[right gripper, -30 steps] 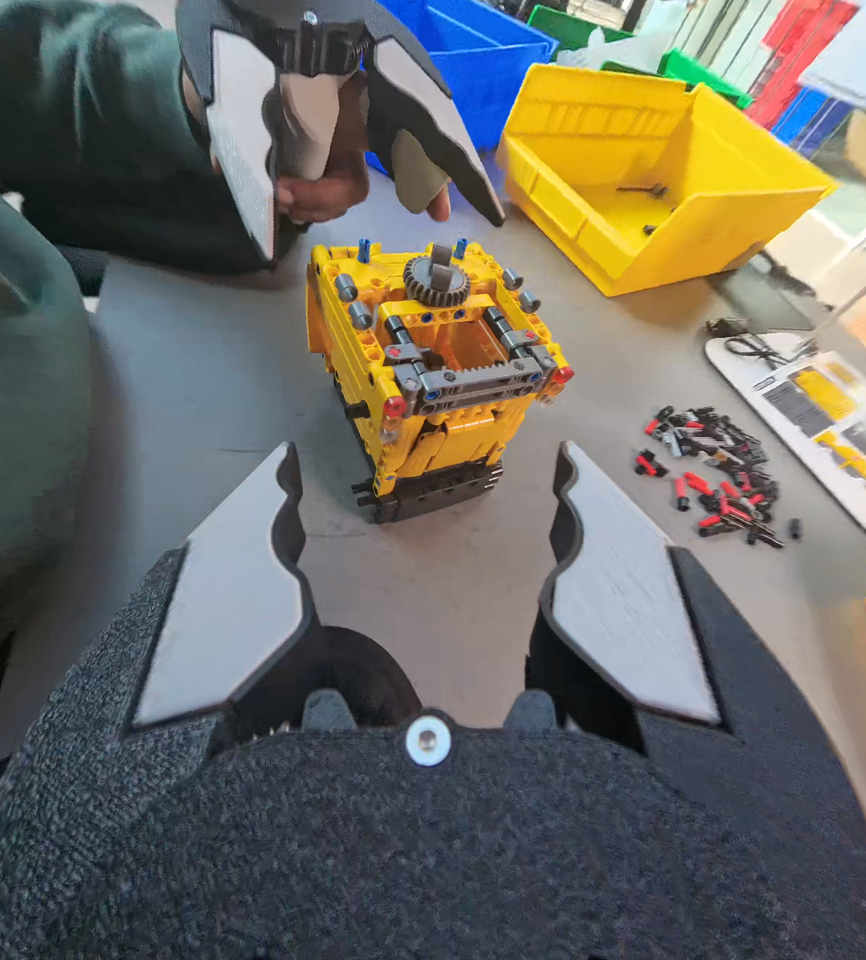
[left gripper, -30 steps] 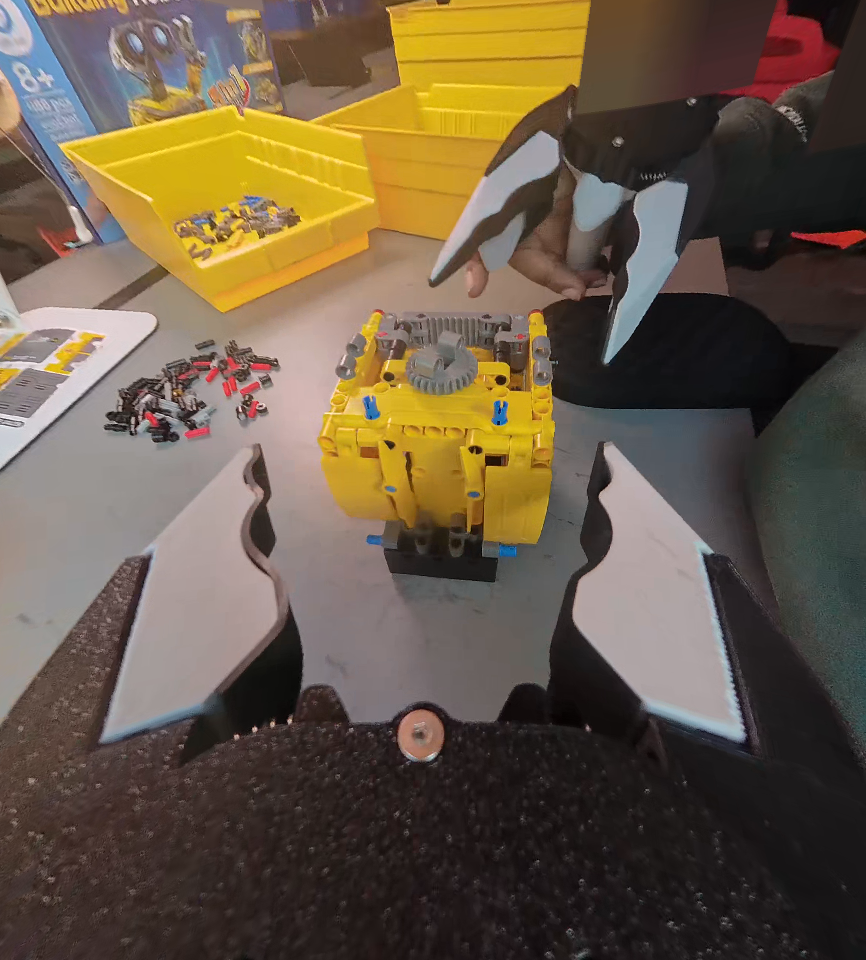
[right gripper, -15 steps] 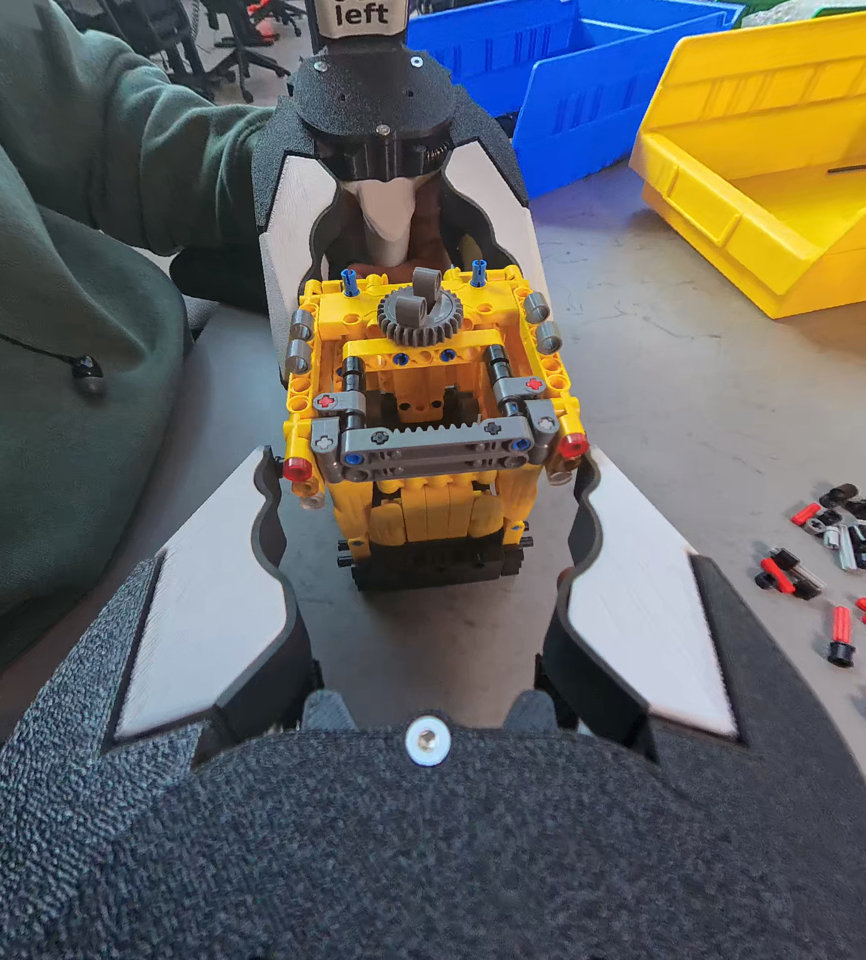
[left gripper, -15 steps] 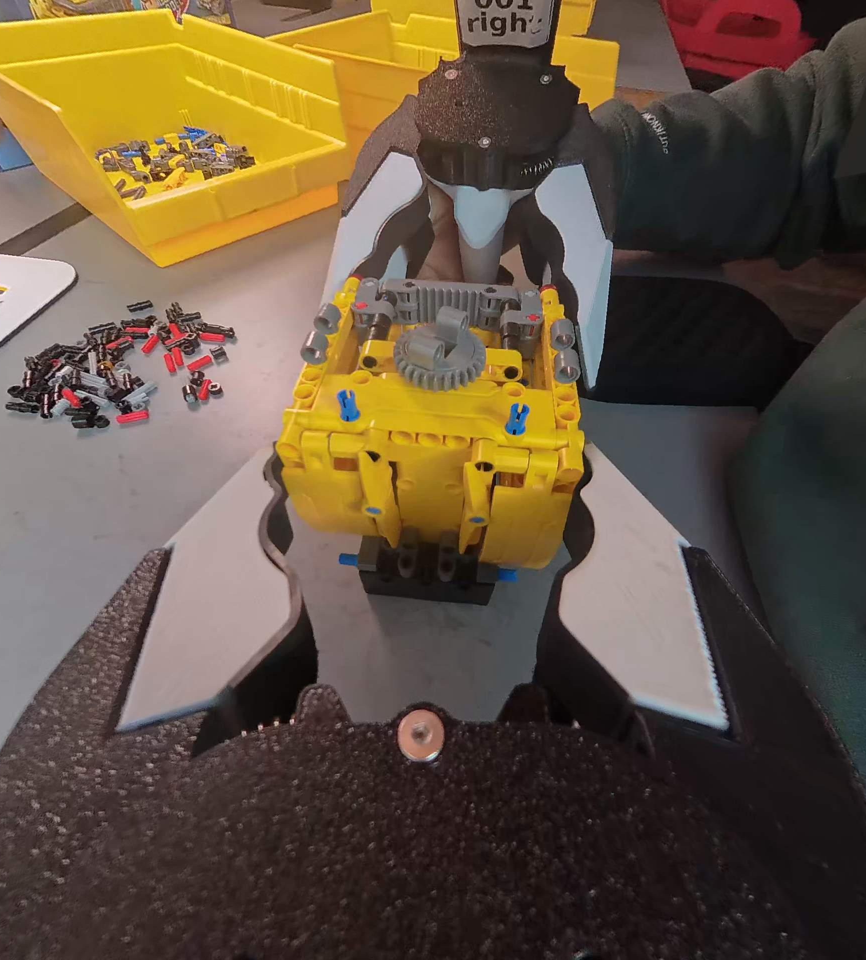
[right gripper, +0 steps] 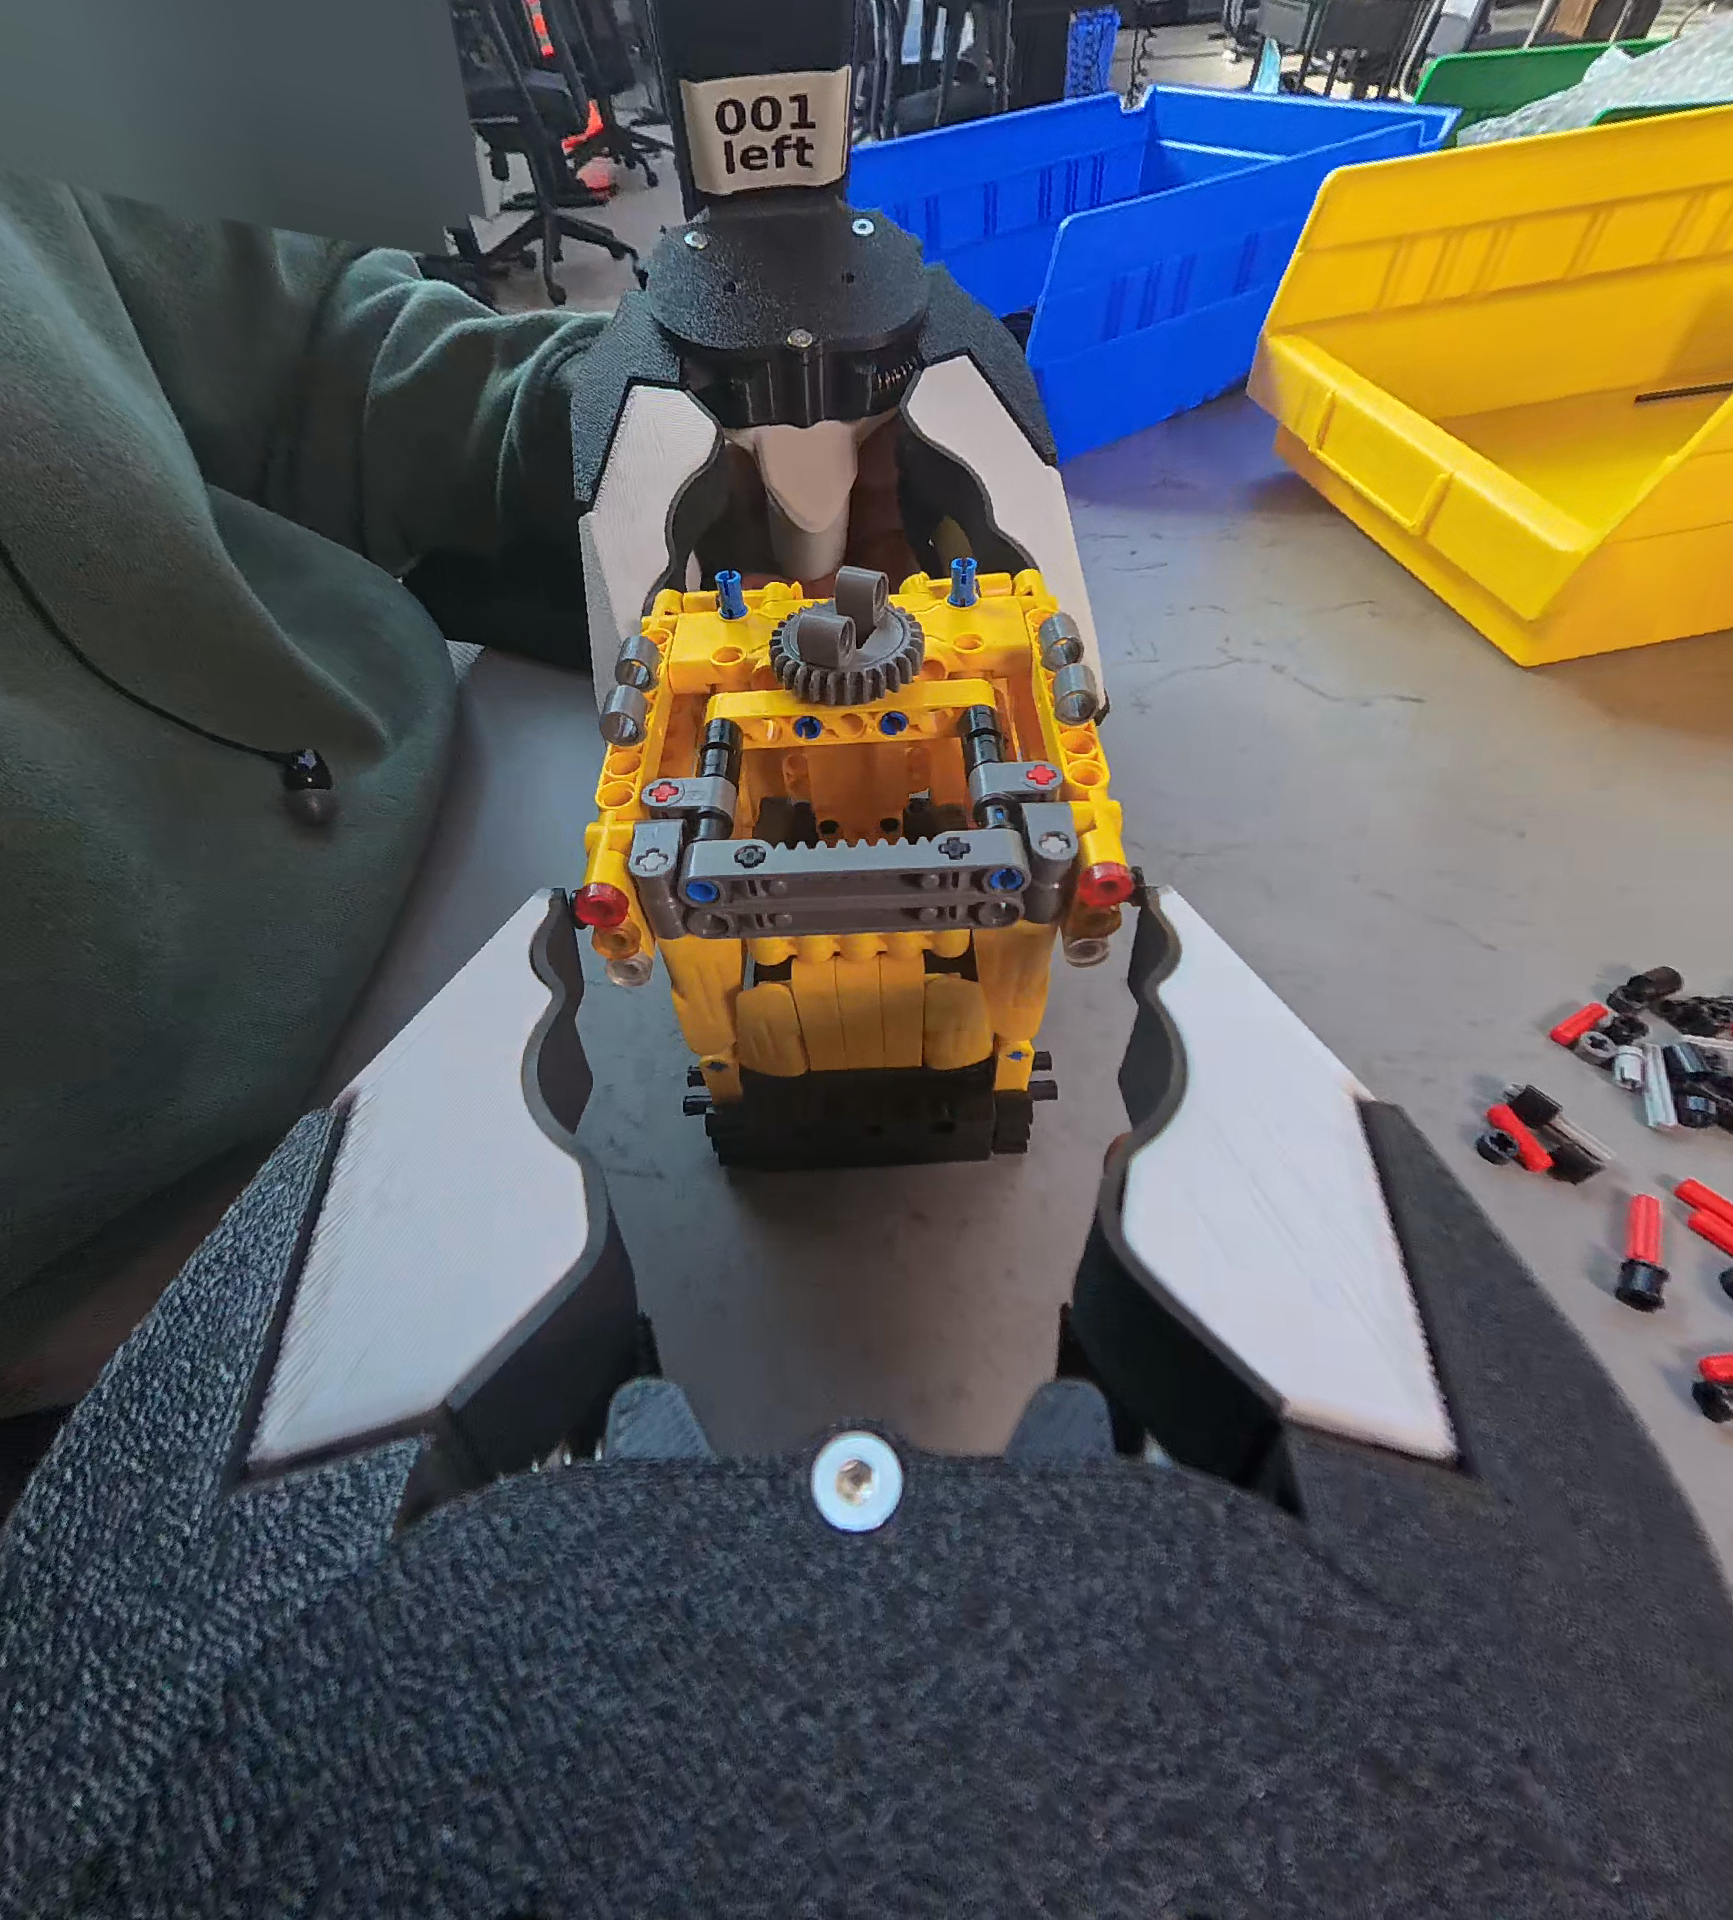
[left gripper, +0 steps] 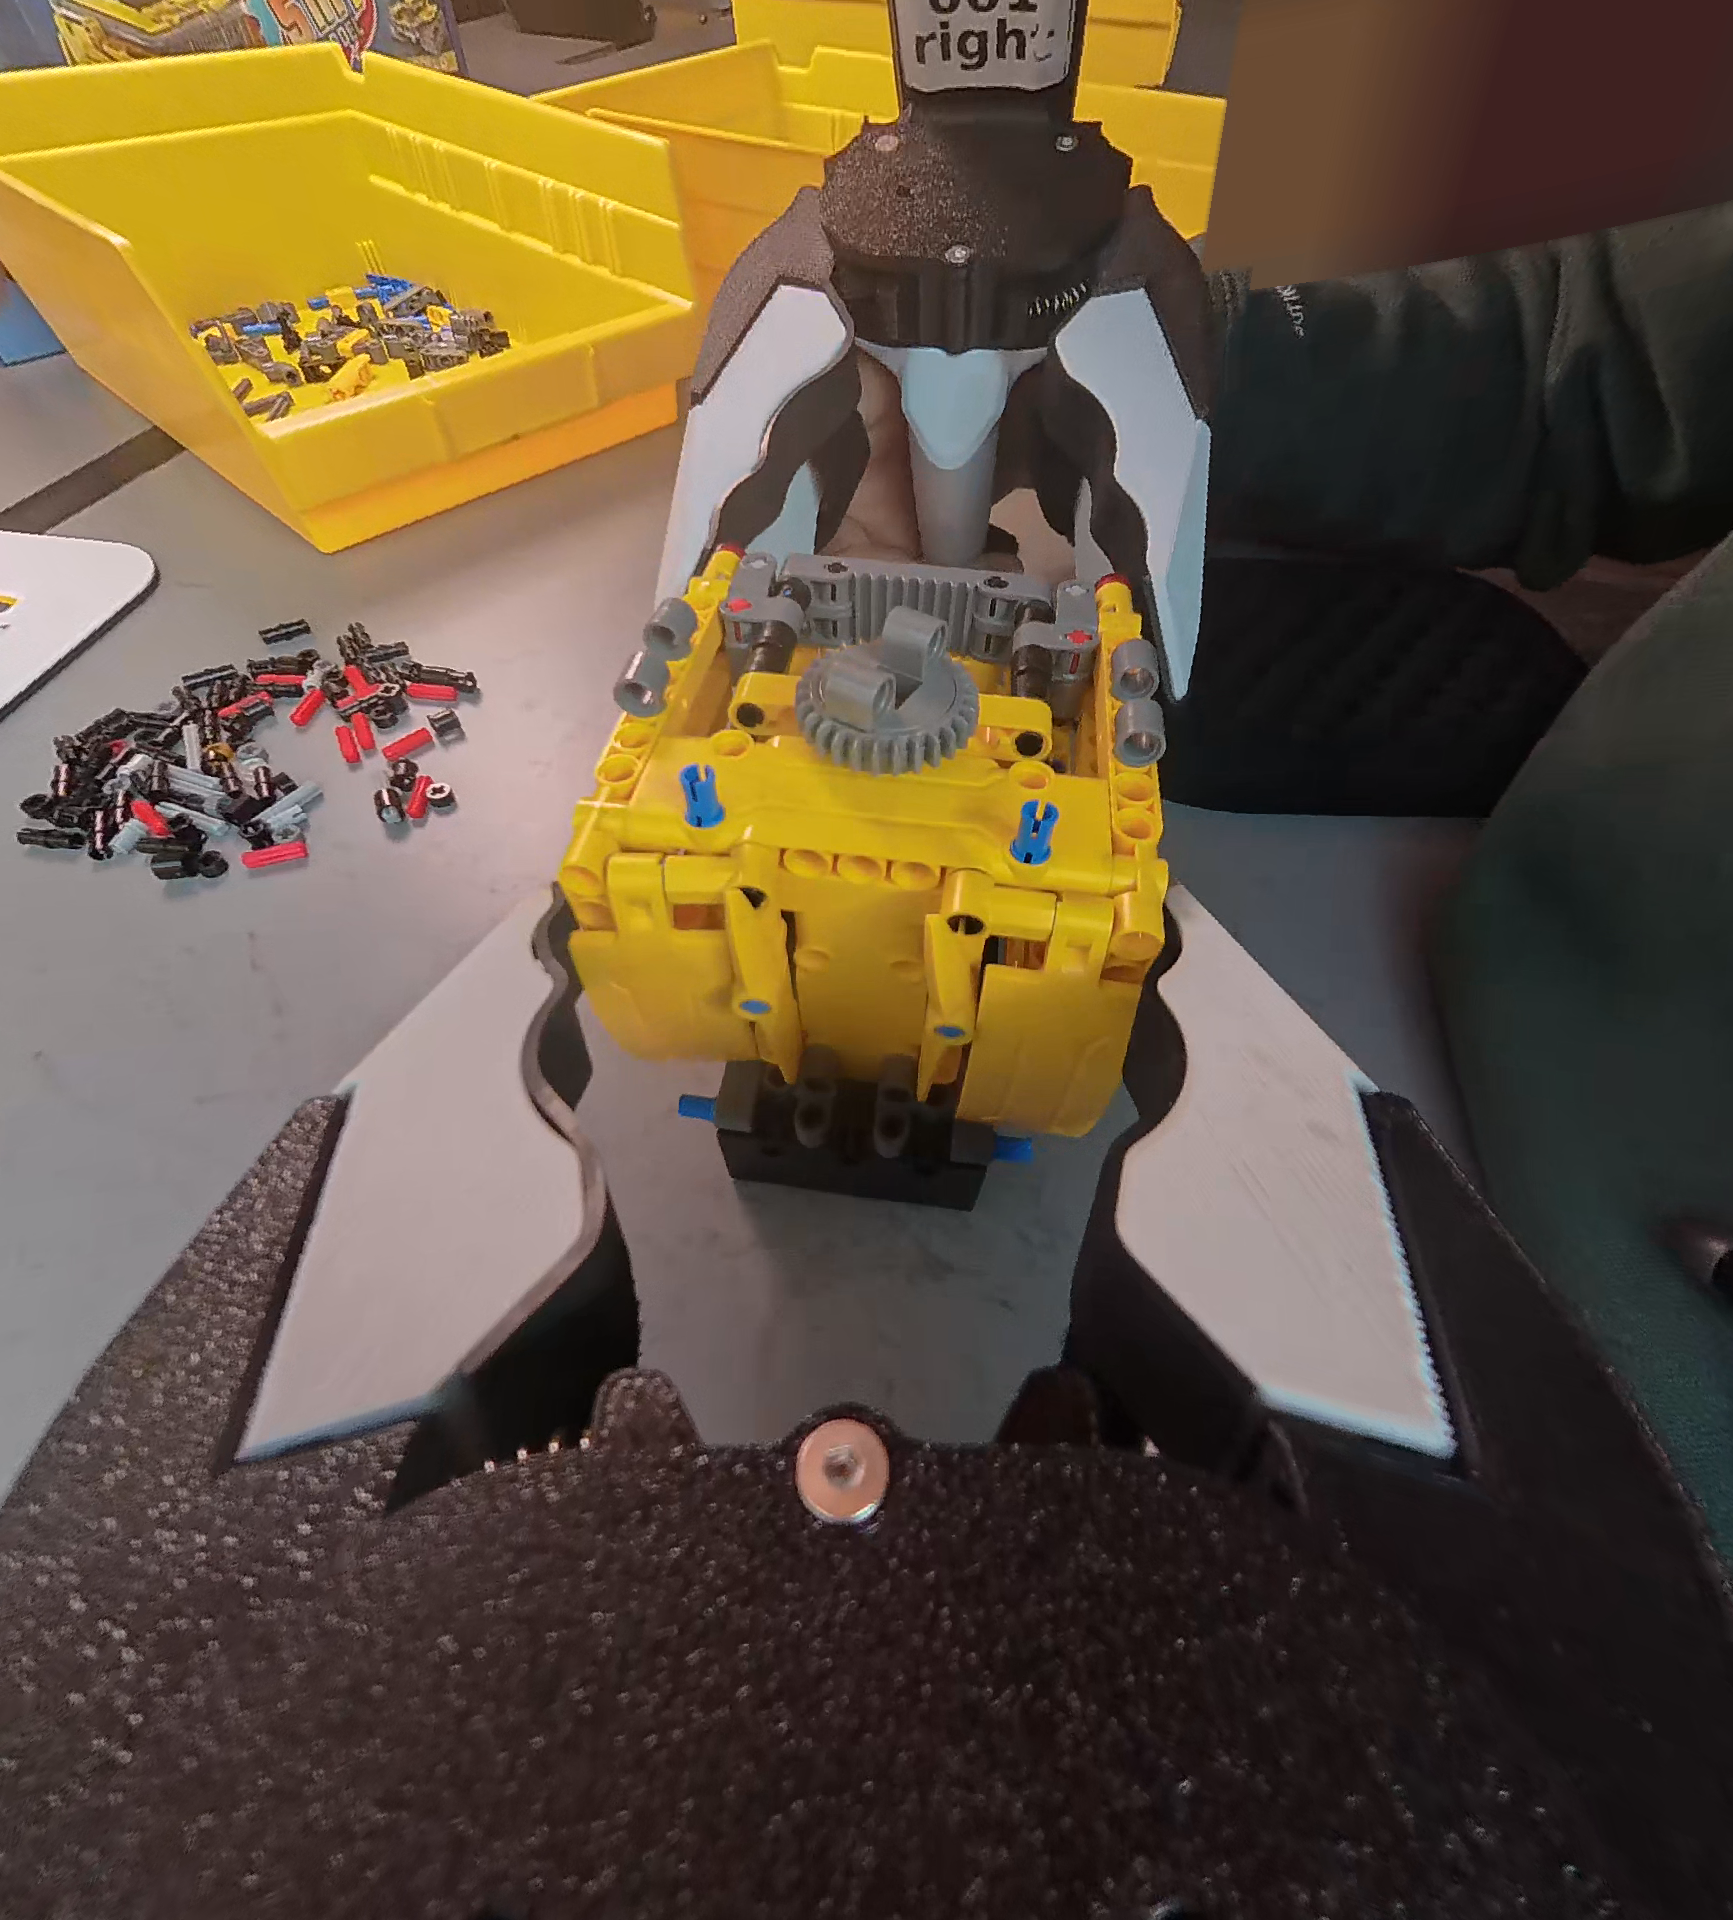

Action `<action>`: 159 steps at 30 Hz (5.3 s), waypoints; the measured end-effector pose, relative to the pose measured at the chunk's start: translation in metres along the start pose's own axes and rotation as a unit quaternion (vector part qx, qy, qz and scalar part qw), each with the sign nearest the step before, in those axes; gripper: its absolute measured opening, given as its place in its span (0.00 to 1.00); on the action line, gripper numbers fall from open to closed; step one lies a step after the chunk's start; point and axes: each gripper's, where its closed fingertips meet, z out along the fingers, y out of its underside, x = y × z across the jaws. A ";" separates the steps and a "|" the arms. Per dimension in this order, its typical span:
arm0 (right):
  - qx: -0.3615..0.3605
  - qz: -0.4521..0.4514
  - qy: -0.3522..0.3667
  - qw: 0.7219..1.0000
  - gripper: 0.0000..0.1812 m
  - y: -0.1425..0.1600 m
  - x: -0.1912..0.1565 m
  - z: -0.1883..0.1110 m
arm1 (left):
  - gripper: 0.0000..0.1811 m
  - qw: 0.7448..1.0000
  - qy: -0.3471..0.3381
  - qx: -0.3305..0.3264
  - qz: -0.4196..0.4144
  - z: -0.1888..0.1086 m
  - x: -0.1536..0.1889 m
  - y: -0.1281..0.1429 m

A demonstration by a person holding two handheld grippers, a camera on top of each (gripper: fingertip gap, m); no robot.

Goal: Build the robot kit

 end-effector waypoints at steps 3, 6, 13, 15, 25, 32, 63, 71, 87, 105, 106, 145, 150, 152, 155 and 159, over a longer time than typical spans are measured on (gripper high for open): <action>-0.033 -0.026 0.021 0.999 0.62 0.009 -0.002 0.004 | 0.59 1.000 -0.005 0.002 0.003 0.000 0.001 0.000; -0.017 -0.031 0.033 0.999 0.61 0.005 -0.002 0.010 | 0.59 1.000 -0.010 0.002 0.020 0.000 0.003 0.000; -0.001 -0.117 0.058 0.991 0.60 0.001 -0.011 0.010 | 0.59 0.992 -0.046 0.005 0.115 -0.004 0.012 -0.002; 0.003 -0.146 0.070 0.987 0.60 0.000 -0.015 0.009 | 0.59 0.987 -0.057 0.004 0.149 -0.005 0.015 -0.003; 0.022 -0.230 0.104 0.967 0.58 -0.002 -0.026 0.009 | 0.59 0.968 -0.085 0.007 0.236 -0.007 0.024 -0.003; 0.026 -0.233 0.106 0.966 0.57 -0.002 -0.027 0.010 | 0.59 0.967 -0.086 0.008 0.240 -0.008 0.024 -0.001; 0.047 -0.017 0.114 0.992 0.48 -0.004 0.016 -0.005 | 0.60 0.998 0.001 0.024 -0.050 -0.004 -0.018 -0.003; 0.027 -0.056 0.163 0.985 0.34 0.003 0.025 -0.013 | 0.60 0.994 0.022 0.052 -0.096 -0.009 -0.031 -0.010; -0.030 -0.118 0.190 0.974 0.39 0.016 0.022 -0.006 | 0.55 0.996 -0.085 -0.032 0.018 -0.022 -0.036 0.021; -0.006 -0.093 0.257 0.962 0.35 0.011 0.046 -0.017 | 0.26 0.962 -0.224 0.057 -0.144 -0.065 -0.115 0.013; -0.013 -0.090 0.261 0.961 0.36 0.013 0.048 -0.017 | 0.27 0.969 -0.198 0.071 -0.132 -0.064 -0.105 0.007; -0.028 -0.058 0.402 0.914 0.21 0.015 0.099 -0.039 | 0.31 0.963 -0.269 0.028 0.017 -0.053 -0.090 0.003; -0.027 -0.063 0.414 0.908 0.26 0.015 0.099 -0.042 | 0.33 0.957 -0.287 0.041 0.009 -0.063 -0.095 0.000; -0.011 -0.052 0.427 0.903 0.32 0.012 0.102 -0.048 | 0.36 0.954 -0.296 0.048 0.007 -0.066 -0.097 -0.002; 0.051 -0.019 0.441 0.896 0.35 -0.001 0.106 -0.064 | 0.40 0.948 -0.309 0.071 -0.006 -0.073 -0.101 -0.008; 0.117 0.008 0.458 0.881 0.36 -0.012 0.111 -0.086 | 0.42 0.938 -0.325 0.116 -0.028 -0.090 -0.107 -0.019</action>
